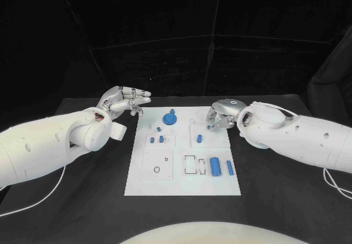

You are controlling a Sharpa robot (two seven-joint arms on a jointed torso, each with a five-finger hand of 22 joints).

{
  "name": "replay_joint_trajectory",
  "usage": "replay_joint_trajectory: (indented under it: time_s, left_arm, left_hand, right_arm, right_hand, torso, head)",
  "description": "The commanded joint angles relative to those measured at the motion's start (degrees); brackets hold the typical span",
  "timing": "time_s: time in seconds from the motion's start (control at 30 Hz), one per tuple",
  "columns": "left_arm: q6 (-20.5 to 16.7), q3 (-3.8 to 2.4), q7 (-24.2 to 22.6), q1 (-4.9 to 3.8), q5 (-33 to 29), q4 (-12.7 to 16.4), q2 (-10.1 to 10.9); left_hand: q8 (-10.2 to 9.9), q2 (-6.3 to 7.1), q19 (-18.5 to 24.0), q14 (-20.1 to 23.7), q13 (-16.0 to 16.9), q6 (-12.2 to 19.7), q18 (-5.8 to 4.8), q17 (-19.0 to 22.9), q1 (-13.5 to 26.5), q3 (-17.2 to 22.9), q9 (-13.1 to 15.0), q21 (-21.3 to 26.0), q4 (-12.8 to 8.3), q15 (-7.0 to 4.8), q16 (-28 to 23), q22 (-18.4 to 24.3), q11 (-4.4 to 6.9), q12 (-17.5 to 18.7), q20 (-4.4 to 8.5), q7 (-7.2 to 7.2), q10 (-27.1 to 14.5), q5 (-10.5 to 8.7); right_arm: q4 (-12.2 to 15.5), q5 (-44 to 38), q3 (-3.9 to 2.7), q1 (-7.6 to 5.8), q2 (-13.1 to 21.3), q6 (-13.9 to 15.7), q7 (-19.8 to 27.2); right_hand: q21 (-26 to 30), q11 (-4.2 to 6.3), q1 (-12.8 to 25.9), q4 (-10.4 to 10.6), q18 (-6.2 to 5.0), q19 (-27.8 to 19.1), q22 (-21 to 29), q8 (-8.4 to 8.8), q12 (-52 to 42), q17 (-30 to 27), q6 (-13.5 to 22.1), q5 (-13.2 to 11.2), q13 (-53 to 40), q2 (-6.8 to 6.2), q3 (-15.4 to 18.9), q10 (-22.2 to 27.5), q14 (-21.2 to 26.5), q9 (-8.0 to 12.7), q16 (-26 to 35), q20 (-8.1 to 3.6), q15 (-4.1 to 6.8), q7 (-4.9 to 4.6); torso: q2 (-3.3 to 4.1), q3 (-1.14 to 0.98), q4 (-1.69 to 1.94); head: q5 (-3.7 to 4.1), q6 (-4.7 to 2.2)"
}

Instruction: Assemble the parts on the task board

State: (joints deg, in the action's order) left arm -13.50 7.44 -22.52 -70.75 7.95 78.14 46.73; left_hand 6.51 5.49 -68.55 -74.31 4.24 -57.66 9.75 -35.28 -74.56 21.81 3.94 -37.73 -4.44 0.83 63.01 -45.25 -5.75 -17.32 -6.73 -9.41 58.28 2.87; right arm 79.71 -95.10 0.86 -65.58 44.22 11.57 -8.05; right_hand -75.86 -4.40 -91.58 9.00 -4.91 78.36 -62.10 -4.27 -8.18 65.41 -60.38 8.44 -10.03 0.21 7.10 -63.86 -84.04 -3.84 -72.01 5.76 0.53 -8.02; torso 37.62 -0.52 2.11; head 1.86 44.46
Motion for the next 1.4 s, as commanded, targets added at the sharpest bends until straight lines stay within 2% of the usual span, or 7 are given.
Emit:
replay_joint_trajectory:
  time_s: [0.03,0.37,0.6,0.93,1.13,1.2,1.4]
  left_arm:
    - [0.38,-0.02,-3.96,-0.05,-5.56,0.64,0.22]
    - [0.45,0.0,-4.32,-0.02,-6.23,1.23,0.37]
    - [0.5,0.01,-4.11,-0.02,-6.3,1.19,0.39]
    - [0.59,0.02,-3.77,-0.01,-6.32,1.03,0.35]
    - [0.68,0.02,-3.55,-0.01,-6.32,0.99,0.35]
    - [0.69,0.02,-3.45,-0.01,-6.32,0.98,0.39]
    - [0.82,0.02,-3.18,-0.01,-6.32,0.71,0.43]
  left_hand:
    - [0.17,-0.68,0.29,0.46,0.05,-0.55,0.78,0.23,0.05,-0.44,0.04,0.27,-0.08,0.04,-0.35,0.09,-0.04,-0.24,0.03,-0.02,0.38,-0.05]
    - [0.08,-0.8,0.33,0.57,0.03,-0.43,0.77,0.41,0.02,-0.48,-0.01,0.44,-0.11,0.03,-0.47,0.21,-0.05,-0.35,0.04,-0.07,0.39,-0.04]
    - [0.04,-0.97,0.35,0.64,0.01,-0.39,0.77,0.56,0.01,-0.48,-0.03,0.56,-0.09,0.03,-0.55,0.3,-0.07,-0.41,0.05,-0.11,0.35,-0.04]
    - [0.02,-1.15,0.34,0.69,-0.03,-0.39,0.76,0.66,-0.12,-0.42,-0.04,0.68,-0.16,0.04,-0.6,0.39,-0.08,-0.45,0.06,-0.11,0.24,-0.04]
    - [0.01,-1.2,0.33,0.69,-0.05,-0.37,0.76,0.66,-0.21,-0.4,-0.05,0.75,-0.22,0.04,-0.59,0.44,-0.09,-0.45,0.07,-0.13,0.15,-0.04]
    - [0.01,-1.2,0.33,0.69,-0.05,-0.37,0.76,0.66,-0.21,-0.4,-0.05,0.75,-0.22,0.04,-0.59,0.44,-0.09,-0.45,0.07,-0.13,0.15,-0.04]
    - [0.25,-1.45,0.28,0.81,-0.13,-0.83,0.75,1.02,-0.43,-0.35,0.04,0.96,-0.39,0.05,-0.74,0.6,-0.12,-0.53,0.07,-0.1,-0.1,-0.04]
  right_arm:
    - [-0.03,-1.99,-0.01,0.05,-0.25,-2.28,-0.27]
    - [-0.75,-1.86,0.02,0.46,-1.17,-3.3,-0.1]
    - [-0.99,-1.59,0.04,0.9,-1.64,-4.96,0.07]
    - [-1.11,-1.52,0.05,1.19,-1.93,-5.96,-0.46]
    - [-0.64,-1.57,0.05,1.27,-1.73,-1.66,-1.25]
    - [-0.33,-1.34,0.05,1.28,-1.52,0.31,-1.23]
    - [1.08,0.13,0.03,1.28,-0.57,4.39,-0.9]
  right_hand:
    - [0.32,-0.33,-0.7,-0.04,-0.46,0.1,0.0,0.38,0.34,-0.05,0.05,-0.5,0.6,0.11,-0.52,-0.15,-1.36,0.04,0.37,0.33,-0.57,-0.36]
    - [0.18,-0.55,-2.44,-0.61,-0.39,0.47,-0.32,0.5,1.53,-0.24,-0.41,-1.68,3.42,1.01,-3.71,-1.11,-1.53,0.04,0.44,0.47,-0.65,-0.55]
    - [-0.22,-0.23,-3.64,-0.82,-0.26,1.0,-0.96,0.41,2.28,-2.07,-1.88,-3.81,5.52,2.07,-9.27,-3.06,-1.57,0.0,1.42,0.21,-0.34,-0.28]
    - [-0.51,0.1,-1.21,-1.09,-0.17,1.43,-1.45,0.41,3.37,-3.52,-3.7,-4.14,6.4,-0.33,-17.92,-5.3,-1.68,-0.04,1.54,-0.07,-0.09,-0.13]
    - [-0.77,0.17,-0.55,-2.58,-0.1,1.71,-1.85,0.37,3.69,-3.56,-4.35,-4.47,6.3,-1.18,-23.95,-6.33,-1.71,-0.07,1.07,-0.24,0.14,-0.12]
    - [-0.86,0.29,1.7,-3.84,0.01,1.8,-1.96,0.47,4.03,-3.77,-4.66,-4.44,6.3,-3.1,-29.16,-6.89,-1.64,-0.05,0.75,-0.18,0.21,0.13]
    - [-0.86,0.19,5.36,-5.78,-0.08,1.77,-1.95,0.46,4.17,-4.18,-4.79,-4.34,6.21,-5.24,-34.94,-7.27,-1.53,-0.07,0.44,-0.26,0.12,-0.25]
  torso:
    - [-0.02,0.05,0.03]
    - [0.0,-0.03,-0.09]
    - [0.03,-0.09,-0.06]
    - [0.0,-0.04,-0.15]
    - [-0.01,-0.06,-0.12]
    - [0.0,-0.05,-0.12]
    - [-0.12,0.04,-0.12]
  head:
    - [-0.04,-0.01]
    - [0.03,0.05]
    - [-0.01,0.19]
    - [-0.04,0.43]
    - [0.0,0.44]
    - [0.0,0.51]
    - [0.29,0.22]
